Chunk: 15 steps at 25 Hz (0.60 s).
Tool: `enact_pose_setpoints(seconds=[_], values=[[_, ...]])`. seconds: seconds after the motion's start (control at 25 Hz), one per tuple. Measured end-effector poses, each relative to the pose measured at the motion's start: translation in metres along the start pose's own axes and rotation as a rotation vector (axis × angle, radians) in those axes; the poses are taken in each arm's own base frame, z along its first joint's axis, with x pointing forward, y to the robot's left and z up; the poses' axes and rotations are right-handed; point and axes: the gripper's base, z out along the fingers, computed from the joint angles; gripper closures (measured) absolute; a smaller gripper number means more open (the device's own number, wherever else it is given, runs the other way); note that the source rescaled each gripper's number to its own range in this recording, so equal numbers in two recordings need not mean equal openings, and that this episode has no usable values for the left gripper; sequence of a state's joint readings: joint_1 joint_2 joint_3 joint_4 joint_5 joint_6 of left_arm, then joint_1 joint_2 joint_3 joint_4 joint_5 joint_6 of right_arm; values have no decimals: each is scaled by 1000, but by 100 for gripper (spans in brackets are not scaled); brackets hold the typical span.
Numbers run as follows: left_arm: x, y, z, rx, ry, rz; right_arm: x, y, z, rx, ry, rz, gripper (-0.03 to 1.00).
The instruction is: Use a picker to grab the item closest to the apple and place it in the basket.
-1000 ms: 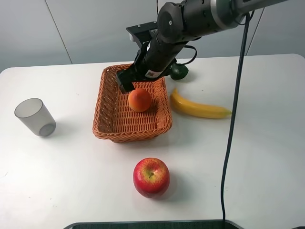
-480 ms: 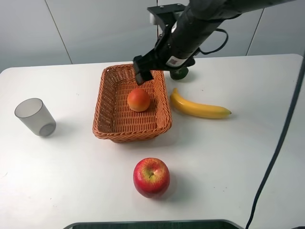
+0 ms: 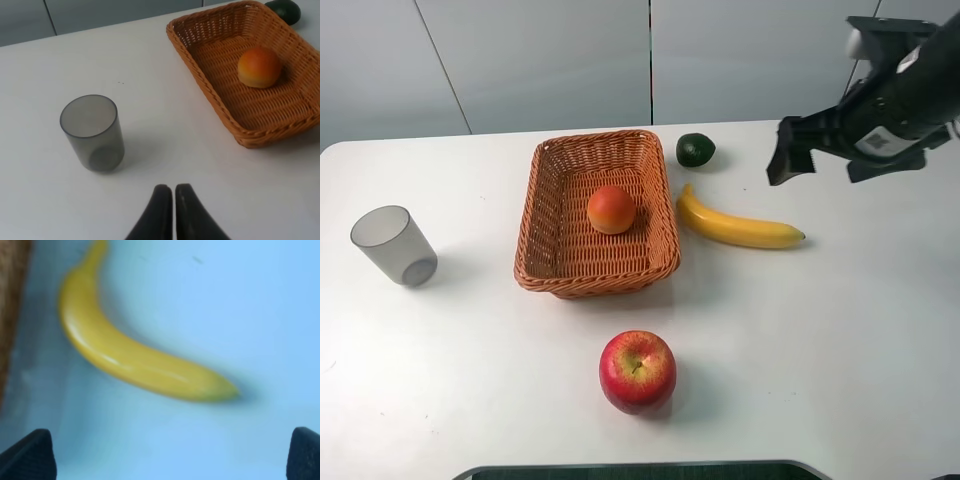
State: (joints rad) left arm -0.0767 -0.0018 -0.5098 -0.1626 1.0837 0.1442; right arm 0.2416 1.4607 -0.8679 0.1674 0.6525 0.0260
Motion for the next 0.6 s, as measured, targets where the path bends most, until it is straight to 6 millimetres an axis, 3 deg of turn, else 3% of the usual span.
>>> enact_pose_setpoints(seconds=[0.32,0.6], values=[[0,0,0,0,0,0,31,-42,-50,73,-20,152,-3],[0,0,0,0,0,0,64,-43,-90,130,-128,168,-3]])
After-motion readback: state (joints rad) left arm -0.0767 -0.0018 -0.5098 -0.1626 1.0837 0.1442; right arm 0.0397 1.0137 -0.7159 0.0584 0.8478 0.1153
